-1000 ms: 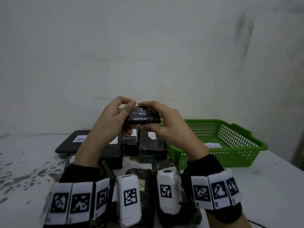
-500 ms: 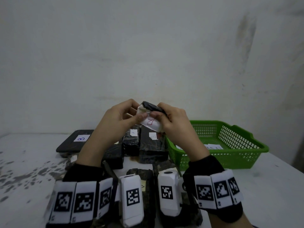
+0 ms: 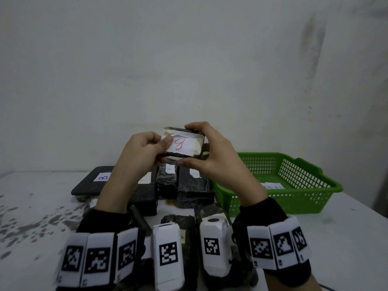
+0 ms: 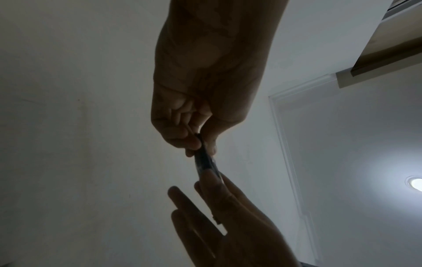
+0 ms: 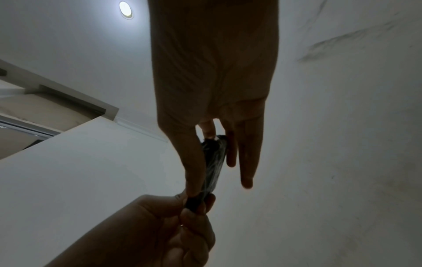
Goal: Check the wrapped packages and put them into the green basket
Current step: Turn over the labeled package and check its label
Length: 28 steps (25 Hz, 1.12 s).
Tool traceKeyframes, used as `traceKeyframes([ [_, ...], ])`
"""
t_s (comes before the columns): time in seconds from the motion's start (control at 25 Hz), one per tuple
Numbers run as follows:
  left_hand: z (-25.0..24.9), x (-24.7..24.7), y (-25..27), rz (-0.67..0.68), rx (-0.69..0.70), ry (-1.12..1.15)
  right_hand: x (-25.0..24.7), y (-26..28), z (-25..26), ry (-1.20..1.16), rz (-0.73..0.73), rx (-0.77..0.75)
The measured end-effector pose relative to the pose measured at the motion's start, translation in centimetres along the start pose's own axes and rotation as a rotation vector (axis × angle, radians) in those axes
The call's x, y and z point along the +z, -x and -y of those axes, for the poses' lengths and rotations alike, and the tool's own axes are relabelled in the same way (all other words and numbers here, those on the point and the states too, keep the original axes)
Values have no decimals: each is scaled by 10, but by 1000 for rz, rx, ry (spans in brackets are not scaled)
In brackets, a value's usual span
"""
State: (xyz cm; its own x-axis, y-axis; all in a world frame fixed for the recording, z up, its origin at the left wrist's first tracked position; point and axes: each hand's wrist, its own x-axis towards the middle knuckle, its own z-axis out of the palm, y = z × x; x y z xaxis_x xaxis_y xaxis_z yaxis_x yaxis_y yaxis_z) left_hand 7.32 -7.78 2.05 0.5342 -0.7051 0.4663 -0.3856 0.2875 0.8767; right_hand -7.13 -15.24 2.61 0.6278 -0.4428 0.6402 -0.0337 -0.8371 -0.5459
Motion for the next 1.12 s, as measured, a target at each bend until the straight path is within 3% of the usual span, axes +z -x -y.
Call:
traceKeyframes([
  [0.28, -12, 0, 12, 196, 111, -8, -4, -2, -5, -79, -151, -16],
  [0.48, -16, 2, 18, 290, 209, -70, -3, -1, -5, -138, -44, 6],
  [0.68, -13, 4, 15, 281, 220, -138, -8, 0, -6, -247, 145, 170],
  [0.88, -3, 7, 10, 387, 114, -178, -11, 0, -9, -236, 91, 156],
  [1.0, -2, 9, 7, 308, 13, -31, -13, 2, -7, -170, 60, 92],
  [1.12, -5, 9, 7, 216, 91, 2, -14, 3, -7, -228, 72, 103],
])
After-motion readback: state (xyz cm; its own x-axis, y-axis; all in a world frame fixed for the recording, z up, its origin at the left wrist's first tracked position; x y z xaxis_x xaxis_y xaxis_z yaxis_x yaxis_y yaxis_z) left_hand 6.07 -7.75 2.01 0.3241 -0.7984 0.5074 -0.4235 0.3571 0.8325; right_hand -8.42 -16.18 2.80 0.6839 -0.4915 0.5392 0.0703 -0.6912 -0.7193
